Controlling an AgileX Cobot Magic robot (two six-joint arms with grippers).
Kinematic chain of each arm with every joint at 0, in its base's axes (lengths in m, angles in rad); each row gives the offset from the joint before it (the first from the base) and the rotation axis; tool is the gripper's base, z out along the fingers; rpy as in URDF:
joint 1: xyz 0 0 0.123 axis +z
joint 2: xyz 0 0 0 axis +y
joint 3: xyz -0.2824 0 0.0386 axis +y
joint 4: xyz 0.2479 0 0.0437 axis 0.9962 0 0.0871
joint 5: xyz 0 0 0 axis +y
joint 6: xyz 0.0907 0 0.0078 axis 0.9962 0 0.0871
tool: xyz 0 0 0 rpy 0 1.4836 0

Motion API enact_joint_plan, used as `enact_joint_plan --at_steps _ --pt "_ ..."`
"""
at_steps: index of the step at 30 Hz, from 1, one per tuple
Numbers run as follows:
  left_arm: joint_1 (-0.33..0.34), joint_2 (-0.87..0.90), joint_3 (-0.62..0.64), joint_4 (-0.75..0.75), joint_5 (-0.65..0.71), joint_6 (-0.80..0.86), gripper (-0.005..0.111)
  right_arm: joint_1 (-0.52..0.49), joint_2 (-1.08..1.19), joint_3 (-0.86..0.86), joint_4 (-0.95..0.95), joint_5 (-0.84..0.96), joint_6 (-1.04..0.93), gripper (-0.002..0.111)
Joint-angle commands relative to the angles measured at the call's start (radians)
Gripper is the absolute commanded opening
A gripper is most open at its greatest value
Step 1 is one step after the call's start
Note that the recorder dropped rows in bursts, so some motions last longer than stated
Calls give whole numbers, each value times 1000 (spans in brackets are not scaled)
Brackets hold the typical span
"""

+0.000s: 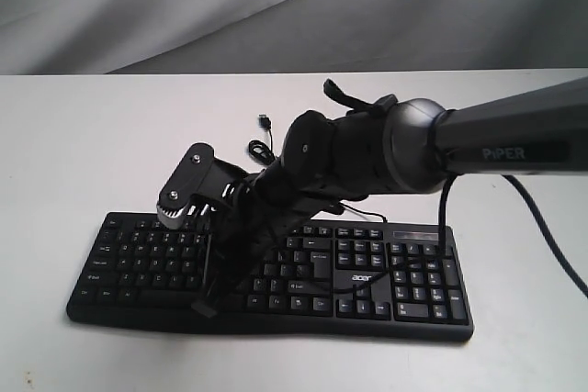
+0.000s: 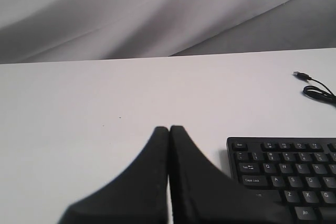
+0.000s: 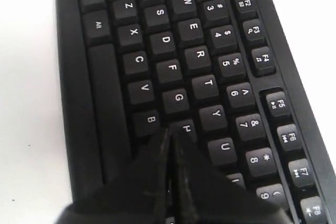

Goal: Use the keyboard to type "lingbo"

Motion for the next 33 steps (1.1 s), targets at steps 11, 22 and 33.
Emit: enact_joint_plan --at_steps 11,22,33 --pt "1 6 5 -4 -6 -2 1 32 30 -6 2 -31 -5 0" --pt "1 6 5 -4 -6 -2 1 32 43 -6 2 -49 -5 0" --pt "1 6 5 -4 -6 -2 1 28 23 -6 4 -60 -5 0"
